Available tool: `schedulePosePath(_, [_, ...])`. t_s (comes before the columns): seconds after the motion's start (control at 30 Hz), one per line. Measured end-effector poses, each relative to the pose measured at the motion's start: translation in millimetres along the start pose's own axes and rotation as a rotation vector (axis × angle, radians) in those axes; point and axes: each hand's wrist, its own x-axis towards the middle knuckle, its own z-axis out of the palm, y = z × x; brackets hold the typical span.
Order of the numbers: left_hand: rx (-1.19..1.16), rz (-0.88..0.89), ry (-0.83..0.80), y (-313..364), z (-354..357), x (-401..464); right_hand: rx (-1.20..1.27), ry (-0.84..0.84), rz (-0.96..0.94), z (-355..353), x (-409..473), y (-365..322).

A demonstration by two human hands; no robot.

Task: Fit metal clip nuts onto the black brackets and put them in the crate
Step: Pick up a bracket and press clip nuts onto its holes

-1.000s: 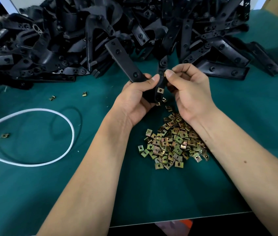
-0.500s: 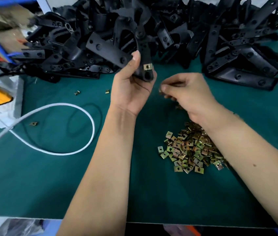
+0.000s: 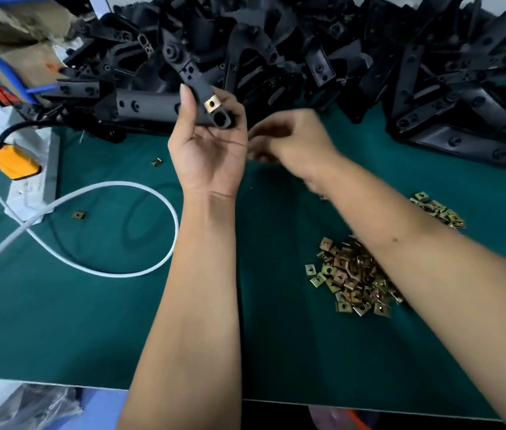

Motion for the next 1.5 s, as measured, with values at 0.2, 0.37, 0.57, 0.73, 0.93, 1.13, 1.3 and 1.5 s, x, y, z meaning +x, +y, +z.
schedulePosePath(0.2, [0.427, -0.273, 0.072, -60.6, -9.2, 1.1, -0.686, -0.095, -0.077, -101.0, -28.7, 4.1])
schedulePosePath(0.37, [0.515, -0.332, 0.137, -82.3, -18.4, 0.6, -0.760, -0.143, -0.040, -125.8, -62.7, 12.8])
schedulePosePath(0.57, [0.459, -0.244, 0.222, -73.3, -21.1, 5.1, -0.737, -0.101, -0.149, -98.9, -69.8, 23.3])
schedulePosePath(0.73, [0.508, -0.211, 0.261, -69.7, -22.0, 5.2, -0.711, -0.158, -0.196, -92.6, -69.7, 25.1])
schedulePosePath(0.93, [0.855, -0.094, 0.350, -69.8, -26.7, 7.4, -0.570, 0.055, -0.192, -101.3, -74.3, 33.9])
schedulePosePath(1.13, [1.052, -0.213, 0.277, -86.8, -23.9, -3.6, -0.204, 0.260, -0.141, -103.1, -70.7, 38.5])
schedulePosePath(1.3, [0.947, -0.436, 0.128, -103.2, -18.7, -16.0, -0.022, 0.448, -0.079, -111.0, -68.6, 40.7])
schedulePosePath(1.5, [0.878, -0.441, 0.136, -91.0, -15.5, -13.6, 0.239, 0.371, 0.001, -110.4, -69.6, 36.7])
